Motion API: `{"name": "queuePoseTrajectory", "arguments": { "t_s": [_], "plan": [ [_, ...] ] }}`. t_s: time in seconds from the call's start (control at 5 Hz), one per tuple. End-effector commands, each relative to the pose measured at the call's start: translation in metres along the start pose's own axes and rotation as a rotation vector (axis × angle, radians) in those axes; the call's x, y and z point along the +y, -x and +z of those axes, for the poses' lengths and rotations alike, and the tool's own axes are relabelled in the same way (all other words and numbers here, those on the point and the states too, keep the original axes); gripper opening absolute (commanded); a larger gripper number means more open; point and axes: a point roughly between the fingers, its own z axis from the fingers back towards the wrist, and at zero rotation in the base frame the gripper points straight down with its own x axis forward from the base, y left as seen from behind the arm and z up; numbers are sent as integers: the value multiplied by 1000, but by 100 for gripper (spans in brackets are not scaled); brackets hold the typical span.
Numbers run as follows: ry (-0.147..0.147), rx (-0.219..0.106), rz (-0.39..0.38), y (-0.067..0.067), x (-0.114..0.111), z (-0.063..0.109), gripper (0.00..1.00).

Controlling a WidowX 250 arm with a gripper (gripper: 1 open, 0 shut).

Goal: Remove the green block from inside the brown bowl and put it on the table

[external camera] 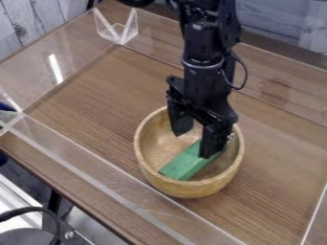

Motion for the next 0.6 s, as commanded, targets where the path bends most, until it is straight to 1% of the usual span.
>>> {"name": "queuePoseTrajectory", "arguments": {
  "t_s": [0.0,0.2,0.4],
  "plan": [
    [-12,-55,0,-8,3,11,100],
    [-11,-50,2,-8,4,9,100],
    [-10,-37,-1,-9,5,0,100]
  ]
}}
